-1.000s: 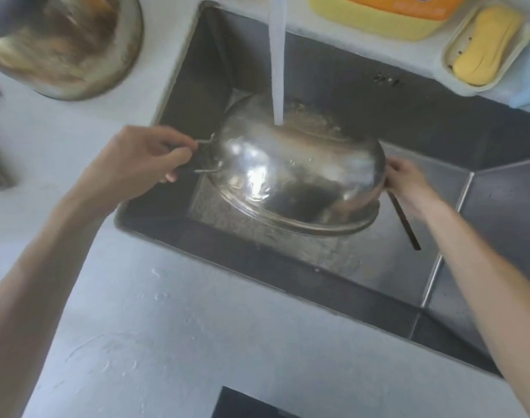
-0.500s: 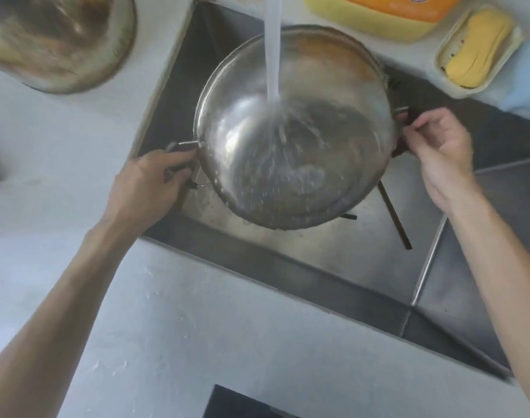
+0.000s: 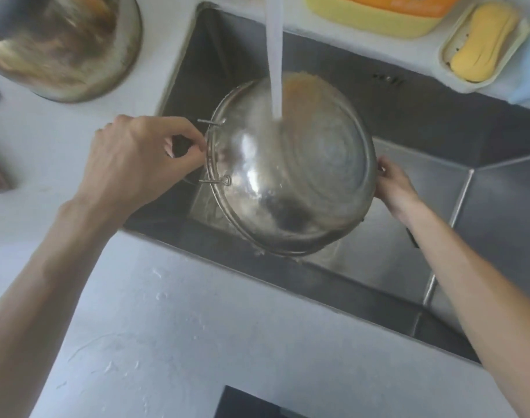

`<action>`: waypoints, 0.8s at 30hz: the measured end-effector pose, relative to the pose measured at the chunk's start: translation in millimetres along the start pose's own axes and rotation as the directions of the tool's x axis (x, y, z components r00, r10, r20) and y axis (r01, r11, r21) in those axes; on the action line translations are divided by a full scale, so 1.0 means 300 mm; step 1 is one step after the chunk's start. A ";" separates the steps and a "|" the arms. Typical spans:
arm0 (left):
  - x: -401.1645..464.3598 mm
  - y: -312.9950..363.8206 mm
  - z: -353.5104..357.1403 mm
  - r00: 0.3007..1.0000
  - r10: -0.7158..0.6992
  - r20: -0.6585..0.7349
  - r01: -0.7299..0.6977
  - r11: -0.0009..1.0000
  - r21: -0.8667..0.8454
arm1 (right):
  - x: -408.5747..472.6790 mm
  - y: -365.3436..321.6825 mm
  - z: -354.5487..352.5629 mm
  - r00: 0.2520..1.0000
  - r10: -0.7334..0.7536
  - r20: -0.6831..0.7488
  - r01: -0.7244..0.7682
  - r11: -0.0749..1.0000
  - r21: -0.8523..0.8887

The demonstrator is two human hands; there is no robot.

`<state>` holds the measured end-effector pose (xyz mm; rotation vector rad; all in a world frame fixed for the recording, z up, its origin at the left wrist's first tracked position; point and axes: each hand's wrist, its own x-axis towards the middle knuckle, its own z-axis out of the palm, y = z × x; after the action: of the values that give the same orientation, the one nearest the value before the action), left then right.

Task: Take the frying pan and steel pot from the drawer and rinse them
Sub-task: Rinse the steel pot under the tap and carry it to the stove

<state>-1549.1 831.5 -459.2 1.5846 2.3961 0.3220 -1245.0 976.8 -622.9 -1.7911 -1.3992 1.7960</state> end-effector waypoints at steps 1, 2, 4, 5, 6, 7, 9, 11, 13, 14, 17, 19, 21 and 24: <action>0.001 -0.018 0.021 0.994 -0.080 0.073 0.082 0.997 -0.017 | 0.003 -0.020 -0.022 1.000 -0.008 -0.016 0.008 1.000 0.003; 0.000 -0.040 0.045 0.975 -0.148 0.167 0.161 0.985 -0.069 | 0.006 -0.045 -0.045 0.999 -0.017 -0.032 0.018 1.000 0.013; -0.011 -0.077 0.098 0.912 -0.221 0.345 0.335 0.887 -0.317 | 0.003 -0.104 -0.094 0.996 -0.065 -0.064 0.064 0.998 -0.023; -0.020 -0.090 0.125 0.887 -0.236 0.398 0.409 0.802 -0.436 | -0.001 -0.135 -0.117 0.992 -0.102 -0.073 0.098 0.993 -0.063; -0.031 -0.099 0.153 0.868 -0.250 0.428 0.460 0.730 -0.506 | -0.009 -0.168 -0.137 0.986 -0.146 -0.079 0.137 0.985 -0.103; -0.041 -0.107 0.182 0.855 -0.254 0.452 0.488 0.688 -0.537 | -0.017 -0.199 -0.154 0.978 -0.190 -0.082 0.178 0.975 -0.135; -0.060 -0.119 0.238 0.830 -0.237 0.505 0.514 0.677 -0.527 | -0.033 -0.250 -0.170 0.955 -0.284 -0.079 0.268 0.947 -0.176; -0.079 -0.126 0.280 0.820 -0.180 0.544 0.487 0.718 -0.496 | -0.058 -0.291 -0.174 0.907 -0.415 -0.070 0.392 0.894 -0.217; -0.089 -0.127 0.304 0.845 -0.161 0.509 0.444 0.742 -0.502 | -0.093 -0.322 -0.167 0.841 -0.537 -0.062 0.513 0.829 -0.223; -0.091 -0.124 0.302 0.869 -0.157 0.469 0.420 0.737 -0.530 | -0.108 -0.333 -0.162 0.814 -0.577 -0.068 0.553 0.805 -0.214; -0.087 -0.121 0.270 0.946 -0.156 0.283 0.302 0.737 -0.605 | -0.115 -0.318 -0.153 0.757 -0.642 -0.121 0.617 0.763 -0.193; -0.087 -0.117 0.229 0.975 -0.144 0.171 0.214 0.818 -0.533 | -0.105 -0.277 -0.145 0.772 -0.604 -0.196 0.588 0.797 -0.139; -0.090 -0.094 0.175 0.990 -0.122 0.078 0.144 0.869 -0.474 | -0.097 -0.214 -0.125 0.805 -0.536 -0.254 0.541 0.839 -0.057; -0.076 -0.056 0.084 0.995 -0.087 -0.050 0.048 0.854 -0.518 | -0.081 -0.098 -0.074 0.879 -0.411 -0.243 0.433 0.900 0.045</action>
<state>-1546.7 805.1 -486.4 1.2503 2.1486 0.9346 -1233.3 983.6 -580.7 -1.4440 -1.4434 1.3611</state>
